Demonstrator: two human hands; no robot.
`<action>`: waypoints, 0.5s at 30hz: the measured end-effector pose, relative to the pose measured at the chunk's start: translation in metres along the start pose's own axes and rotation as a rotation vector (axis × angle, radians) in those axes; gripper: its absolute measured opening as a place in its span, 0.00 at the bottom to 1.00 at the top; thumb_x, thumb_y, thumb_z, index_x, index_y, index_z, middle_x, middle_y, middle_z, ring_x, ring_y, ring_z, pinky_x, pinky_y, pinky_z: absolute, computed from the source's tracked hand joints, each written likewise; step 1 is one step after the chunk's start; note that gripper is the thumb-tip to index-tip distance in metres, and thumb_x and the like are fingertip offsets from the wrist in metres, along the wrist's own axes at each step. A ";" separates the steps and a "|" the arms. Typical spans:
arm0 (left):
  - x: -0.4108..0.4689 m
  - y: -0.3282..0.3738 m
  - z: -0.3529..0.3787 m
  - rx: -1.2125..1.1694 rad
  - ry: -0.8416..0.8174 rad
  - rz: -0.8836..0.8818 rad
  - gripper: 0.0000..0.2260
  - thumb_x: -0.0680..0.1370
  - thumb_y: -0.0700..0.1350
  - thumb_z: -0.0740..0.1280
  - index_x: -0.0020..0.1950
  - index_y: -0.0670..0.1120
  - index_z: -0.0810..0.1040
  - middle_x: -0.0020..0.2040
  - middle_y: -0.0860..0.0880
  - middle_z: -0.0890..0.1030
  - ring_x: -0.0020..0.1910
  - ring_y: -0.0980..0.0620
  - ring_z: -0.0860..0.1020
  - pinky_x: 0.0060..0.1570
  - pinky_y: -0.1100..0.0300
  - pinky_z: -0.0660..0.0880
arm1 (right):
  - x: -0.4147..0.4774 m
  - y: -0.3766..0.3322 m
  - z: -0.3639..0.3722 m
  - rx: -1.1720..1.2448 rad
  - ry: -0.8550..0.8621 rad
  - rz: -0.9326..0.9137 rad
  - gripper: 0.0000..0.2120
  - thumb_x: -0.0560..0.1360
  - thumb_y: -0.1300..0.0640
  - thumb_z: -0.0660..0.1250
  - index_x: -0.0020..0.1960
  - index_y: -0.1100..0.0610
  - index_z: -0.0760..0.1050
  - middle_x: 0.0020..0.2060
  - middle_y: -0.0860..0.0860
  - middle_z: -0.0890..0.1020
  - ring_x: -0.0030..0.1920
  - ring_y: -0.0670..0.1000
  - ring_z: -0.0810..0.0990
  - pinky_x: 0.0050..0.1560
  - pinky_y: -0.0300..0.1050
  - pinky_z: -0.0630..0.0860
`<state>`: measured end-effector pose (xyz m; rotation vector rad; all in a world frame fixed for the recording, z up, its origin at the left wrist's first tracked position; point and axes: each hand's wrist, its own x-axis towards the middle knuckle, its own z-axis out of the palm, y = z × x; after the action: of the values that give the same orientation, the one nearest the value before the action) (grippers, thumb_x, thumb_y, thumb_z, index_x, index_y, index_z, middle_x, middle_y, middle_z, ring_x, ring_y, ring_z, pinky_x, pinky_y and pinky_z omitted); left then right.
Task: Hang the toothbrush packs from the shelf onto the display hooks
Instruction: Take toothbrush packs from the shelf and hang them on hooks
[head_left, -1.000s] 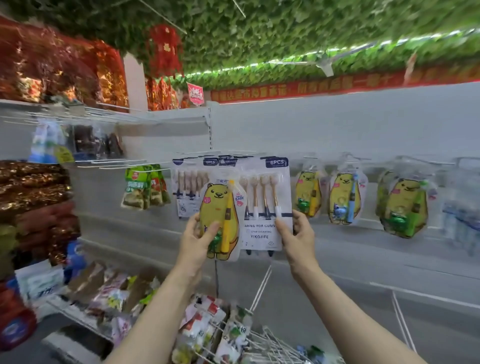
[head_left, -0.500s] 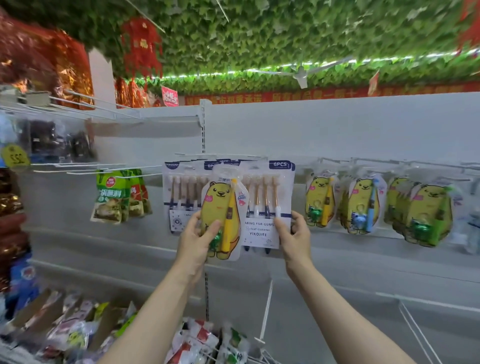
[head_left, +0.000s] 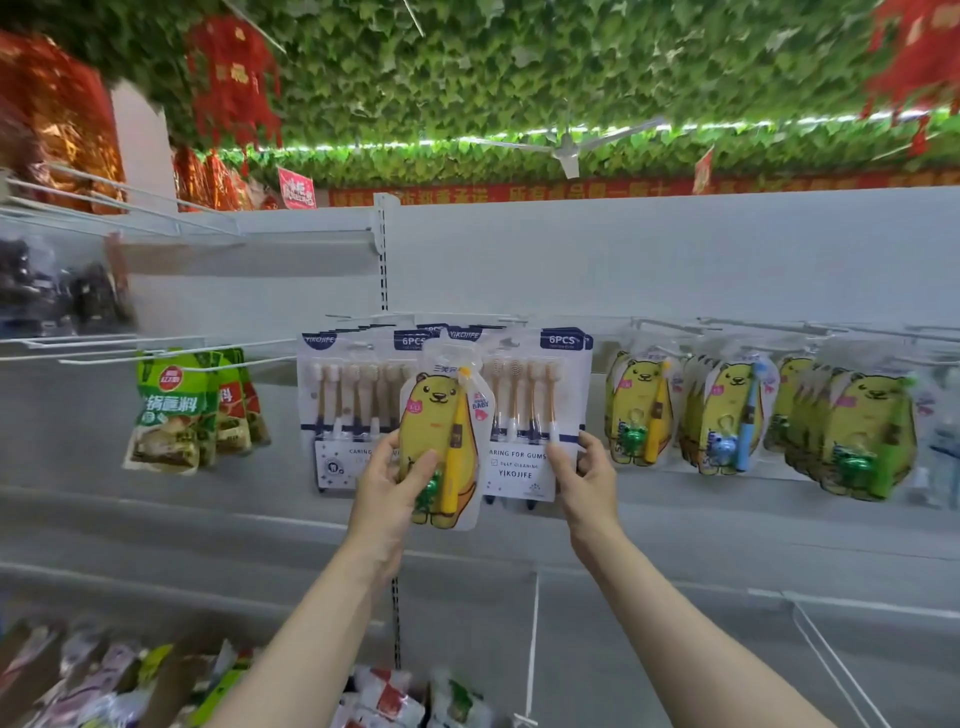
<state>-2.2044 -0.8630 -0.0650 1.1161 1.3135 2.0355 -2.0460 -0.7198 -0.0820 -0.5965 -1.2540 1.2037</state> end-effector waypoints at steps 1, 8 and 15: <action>0.001 0.000 -0.001 -0.001 -0.001 -0.001 0.16 0.78 0.46 0.70 0.65 0.51 0.74 0.56 0.48 0.84 0.55 0.46 0.83 0.50 0.51 0.80 | 0.002 0.001 0.000 -0.008 -0.005 0.000 0.09 0.79 0.59 0.69 0.55 0.48 0.74 0.51 0.54 0.84 0.51 0.53 0.84 0.48 0.45 0.82; -0.010 0.002 0.003 -0.022 0.001 -0.003 0.14 0.78 0.44 0.70 0.63 0.50 0.75 0.56 0.47 0.84 0.55 0.46 0.83 0.49 0.52 0.80 | 0.002 -0.001 -0.009 -0.095 0.040 0.059 0.20 0.77 0.55 0.72 0.66 0.55 0.71 0.55 0.54 0.82 0.55 0.52 0.82 0.53 0.47 0.80; -0.044 -0.004 0.031 -0.055 -0.019 -0.001 0.14 0.77 0.41 0.70 0.61 0.51 0.75 0.55 0.49 0.85 0.51 0.51 0.84 0.42 0.62 0.80 | -0.046 -0.051 -0.021 -0.199 0.079 -0.103 0.12 0.76 0.50 0.72 0.57 0.53 0.78 0.51 0.48 0.83 0.53 0.46 0.80 0.52 0.36 0.75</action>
<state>-2.1548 -0.8777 -0.0782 1.1075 1.2405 2.0433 -2.0027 -0.7730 -0.0605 -0.7089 -1.3297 0.9679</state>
